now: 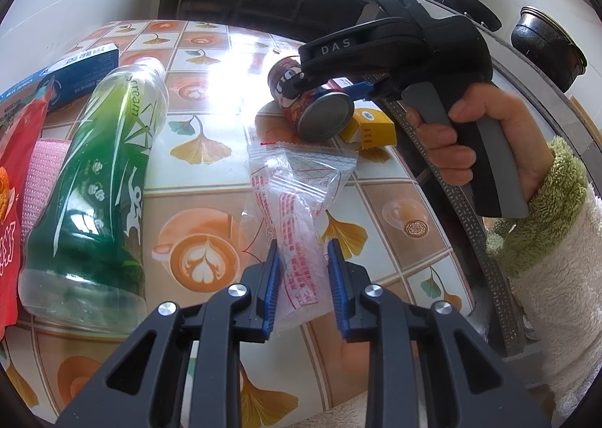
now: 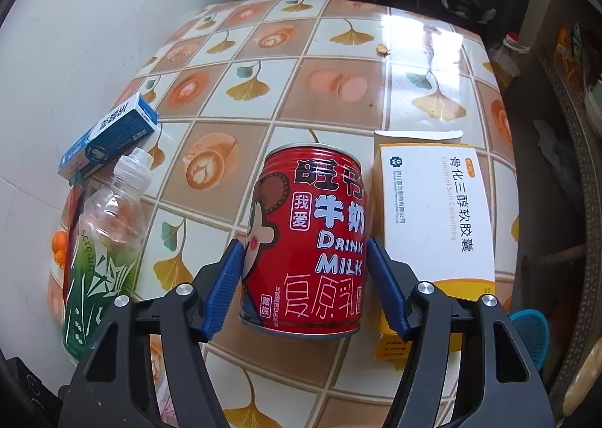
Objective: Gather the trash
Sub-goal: 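Grasp the red Drink Milk can with the right gripper, then carry the plastic bag and red can to the blue wastebasket with both grippers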
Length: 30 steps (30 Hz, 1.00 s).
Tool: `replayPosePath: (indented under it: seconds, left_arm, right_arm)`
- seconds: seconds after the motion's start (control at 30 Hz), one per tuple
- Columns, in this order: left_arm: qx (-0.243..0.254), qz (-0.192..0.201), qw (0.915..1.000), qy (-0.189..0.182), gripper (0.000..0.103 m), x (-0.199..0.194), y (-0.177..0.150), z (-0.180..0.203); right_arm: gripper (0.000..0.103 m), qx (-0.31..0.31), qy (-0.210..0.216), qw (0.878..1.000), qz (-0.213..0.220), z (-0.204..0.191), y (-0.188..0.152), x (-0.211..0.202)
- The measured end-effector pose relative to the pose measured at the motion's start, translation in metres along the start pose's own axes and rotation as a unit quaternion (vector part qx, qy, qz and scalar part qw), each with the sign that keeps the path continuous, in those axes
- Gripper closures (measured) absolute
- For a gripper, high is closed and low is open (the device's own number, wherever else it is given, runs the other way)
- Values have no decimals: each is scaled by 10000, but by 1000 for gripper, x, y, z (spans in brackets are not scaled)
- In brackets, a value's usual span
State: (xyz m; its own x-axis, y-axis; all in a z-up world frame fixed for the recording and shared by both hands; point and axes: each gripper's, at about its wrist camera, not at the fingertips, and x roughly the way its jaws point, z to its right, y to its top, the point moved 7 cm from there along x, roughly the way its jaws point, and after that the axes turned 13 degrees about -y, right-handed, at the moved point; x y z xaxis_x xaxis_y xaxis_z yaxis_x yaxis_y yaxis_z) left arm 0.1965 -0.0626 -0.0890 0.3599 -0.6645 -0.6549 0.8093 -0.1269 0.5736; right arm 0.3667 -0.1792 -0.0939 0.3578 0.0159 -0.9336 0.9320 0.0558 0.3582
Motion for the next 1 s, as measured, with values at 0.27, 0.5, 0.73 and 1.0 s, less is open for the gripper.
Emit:
replayPosePath:
  seconds: [0.27, 0.5, 0.73, 1.0]
  left_arm:
    - [66, 102, 9999, 28, 79, -8, 2, 7]
    - [500, 154, 9985, -172, 79, -11, 15, 47]
    - [1123, -275, 9890, -918, 79, 27, 38, 134]
    - [1405, -1735, 9616, -1595, 79, 148, 35, 238]
  right_arm:
    - [41, 620, 623, 9943, 599, 20, -8, -54]
    - [41, 1499, 419, 9743, 1631, 99, -72, -150]
    - [41, 2942, -497, 9387, 1728, 205, -196, -168]
    - [41, 4558, -500, 8860, 688, 275, -334, -82]
